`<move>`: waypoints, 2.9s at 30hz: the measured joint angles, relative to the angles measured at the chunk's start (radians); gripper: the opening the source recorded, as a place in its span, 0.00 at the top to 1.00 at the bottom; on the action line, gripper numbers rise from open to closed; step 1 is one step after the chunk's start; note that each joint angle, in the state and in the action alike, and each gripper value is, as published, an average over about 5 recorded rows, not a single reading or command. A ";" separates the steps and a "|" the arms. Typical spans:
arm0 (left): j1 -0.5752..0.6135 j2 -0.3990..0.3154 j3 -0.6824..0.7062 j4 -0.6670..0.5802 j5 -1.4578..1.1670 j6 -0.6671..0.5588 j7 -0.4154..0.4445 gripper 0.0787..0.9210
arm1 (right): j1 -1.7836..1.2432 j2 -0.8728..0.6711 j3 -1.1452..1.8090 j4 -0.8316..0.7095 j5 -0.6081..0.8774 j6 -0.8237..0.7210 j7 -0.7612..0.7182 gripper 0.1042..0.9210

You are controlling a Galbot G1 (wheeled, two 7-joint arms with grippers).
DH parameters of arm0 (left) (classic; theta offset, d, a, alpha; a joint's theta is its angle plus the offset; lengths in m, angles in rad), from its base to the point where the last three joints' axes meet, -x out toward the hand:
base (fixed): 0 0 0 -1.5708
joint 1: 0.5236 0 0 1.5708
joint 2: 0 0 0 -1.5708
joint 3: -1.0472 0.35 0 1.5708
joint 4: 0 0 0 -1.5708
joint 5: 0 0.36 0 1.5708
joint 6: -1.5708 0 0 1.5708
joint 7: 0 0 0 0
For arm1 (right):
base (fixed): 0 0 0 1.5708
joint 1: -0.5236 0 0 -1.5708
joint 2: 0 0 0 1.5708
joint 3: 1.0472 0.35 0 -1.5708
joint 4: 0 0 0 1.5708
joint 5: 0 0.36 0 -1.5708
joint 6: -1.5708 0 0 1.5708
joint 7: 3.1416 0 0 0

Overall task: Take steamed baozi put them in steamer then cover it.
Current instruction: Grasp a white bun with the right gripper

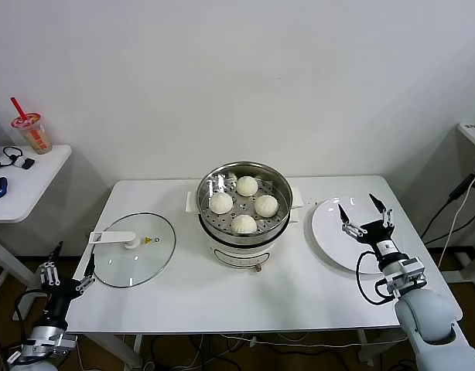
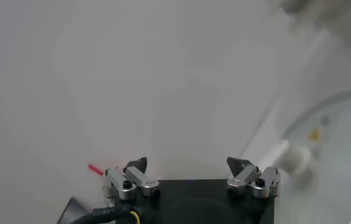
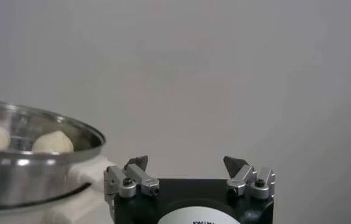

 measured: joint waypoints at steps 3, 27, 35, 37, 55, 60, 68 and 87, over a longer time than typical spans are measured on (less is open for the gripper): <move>0.010 -0.035 0.003 -0.058 -0.143 0.008 0.022 0.12 | 0.032 -0.030 -0.024 0.016 0.023 -0.028 -0.014 0.12; -0.048 -0.166 0.078 -0.263 -0.625 0.145 0.142 0.12 | 0.591 -0.385 -0.498 0.006 0.301 -0.362 -0.172 0.12; -0.060 -0.175 0.079 -0.262 -0.653 0.152 0.155 0.12 | 0.961 -0.476 -0.875 -0.064 0.393 -0.411 -0.277 0.12; -0.063 -0.175 0.079 -0.261 -0.658 0.153 0.157 0.12 | 1.068 -0.482 -0.984 -0.087 0.411 -0.419 -0.310 0.12; -0.080 -0.162 0.082 -0.243 -0.650 0.154 0.166 0.12 | 1.816 -0.301 -1.808 -0.376 0.524 -0.403 -0.576 0.12; -0.089 -0.163 0.081 -0.241 -0.646 0.155 0.166 0.12 | 1.931 -0.200 -1.954 -0.485 0.558 -0.393 -0.667 0.12; -0.092 -0.157 0.080 -0.241 -0.644 0.154 0.168 0.12 | 2.030 -0.031 -2.128 -0.648 0.596 -0.383 -0.783 0.12; -0.104 -0.139 0.076 -0.233 -0.658 0.160 0.167 0.12 | 2.017 0.277 -2.265 -0.913 0.604 -0.389 -0.845 0.12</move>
